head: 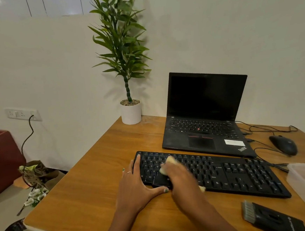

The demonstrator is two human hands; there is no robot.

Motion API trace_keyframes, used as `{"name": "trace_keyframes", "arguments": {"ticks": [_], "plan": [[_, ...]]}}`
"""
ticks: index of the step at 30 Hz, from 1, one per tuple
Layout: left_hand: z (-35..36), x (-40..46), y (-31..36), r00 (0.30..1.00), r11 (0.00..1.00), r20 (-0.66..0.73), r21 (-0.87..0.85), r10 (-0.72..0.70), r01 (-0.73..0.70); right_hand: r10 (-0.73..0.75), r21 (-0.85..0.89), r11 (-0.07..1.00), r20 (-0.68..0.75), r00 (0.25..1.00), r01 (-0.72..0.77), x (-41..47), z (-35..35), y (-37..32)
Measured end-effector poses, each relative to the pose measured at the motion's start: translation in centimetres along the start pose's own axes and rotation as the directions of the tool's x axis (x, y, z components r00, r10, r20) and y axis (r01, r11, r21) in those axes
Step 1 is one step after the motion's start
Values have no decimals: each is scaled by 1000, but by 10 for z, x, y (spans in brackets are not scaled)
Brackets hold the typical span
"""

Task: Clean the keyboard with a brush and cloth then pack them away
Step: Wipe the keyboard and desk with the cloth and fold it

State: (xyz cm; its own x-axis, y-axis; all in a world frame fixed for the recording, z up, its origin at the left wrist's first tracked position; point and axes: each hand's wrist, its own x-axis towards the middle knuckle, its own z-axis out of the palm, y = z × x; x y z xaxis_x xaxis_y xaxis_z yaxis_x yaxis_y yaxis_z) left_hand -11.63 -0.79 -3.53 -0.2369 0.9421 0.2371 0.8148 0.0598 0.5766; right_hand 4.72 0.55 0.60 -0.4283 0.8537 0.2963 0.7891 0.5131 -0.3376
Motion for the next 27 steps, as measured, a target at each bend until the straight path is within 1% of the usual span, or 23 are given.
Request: {"name": "trace_keyframes", "arguments": {"ticks": [2,3,4,5,7,8,9,10,11,12,13,14,15,16,18,19,20,21,22,23,25,26,27], "plan": [[2,0,-1,999,1000,-25,-6,29,-29,-158,22,987,150,976,157,-7,9,-17],[2,-1,-2,998,999,-35,-11,43,-44,-237,15,971,175,956,239,-10,11,-19],[2,-1,-1,999,999,-31,-16,43,-44,-268,26,963,140,953,267,-11,10,-13],[0,-1,0,999,999,-19,-14,32,-32,-245,25,970,78,966,244,-7,8,-2],[0,0,2,1000,1000,-2,-2,8,-8,-109,-20,994,-77,991,108,0,1,20],[1,0,1,1000,1000,-5,1,1,-1,-29,0,1000,-136,990,29,2,1,25],[1,0,0,1000,1000,-9,-2,-5,5,17,0,1000,-147,989,-17,2,2,23],[2,0,-1,1000,1000,-9,0,-6,6,-5,-3,1000,-132,991,5,1,5,16],[2,1,-2,1000,1000,-6,8,-4,4,-61,-46,997,-46,997,59,-2,10,8],[2,1,-2,1000,1000,-3,15,0,0,-128,-47,991,16,992,129,-9,11,-1],[3,1,-2,1000,1000,-7,14,5,-5,-199,-64,977,48,979,202,-14,12,-3],[3,1,-2,1000,1000,-12,11,8,-7,-226,-42,972,68,972,229,-13,12,3],[3,1,-2,1000,1000,-14,5,7,-7,-209,-41,977,25,978,210,-9,10,12],[3,1,-2,1000,1000,-9,6,2,-2,-123,-3,992,-17,992,123,-4,4,20],[4,2,-3,1000,1000,-1,11,-9,9,56,50,998,-138,989,-50,6,-3,30],[4,1,-2,1000,1000,-3,16,-6,6,79,21,997,-175,981,-76,9,-6,27],[4,1,-2,1000,1000,-5,26,-4,4,57,24,998,-141,988,-54,8,-4,14],[4,1,-1,1000,1000,-13,27,1,-1,-27,-30,999,-69,997,25,6,0,0],[4,1,-1,1000,1000,-25,22,16,-15,-134,-47,990,27,991,135,2,6,-14],[4,1,-1,999,1000,-33,15,28,-27,-230,-81,969,57,972,234,-3,9,-23],[3,0,-1,999,1000,-26,3,27,-27,-257,-89,961,73,964,263,-2,8,-14],[2,1,-2,1000,1000,-13,9,21,-21,-219,-57,974,47,975,221,2,5,-2],[2,2,-1,1000,1000,-5,14,11,-11,-167,-43,985,-15,986,166,7,1,9]]}}
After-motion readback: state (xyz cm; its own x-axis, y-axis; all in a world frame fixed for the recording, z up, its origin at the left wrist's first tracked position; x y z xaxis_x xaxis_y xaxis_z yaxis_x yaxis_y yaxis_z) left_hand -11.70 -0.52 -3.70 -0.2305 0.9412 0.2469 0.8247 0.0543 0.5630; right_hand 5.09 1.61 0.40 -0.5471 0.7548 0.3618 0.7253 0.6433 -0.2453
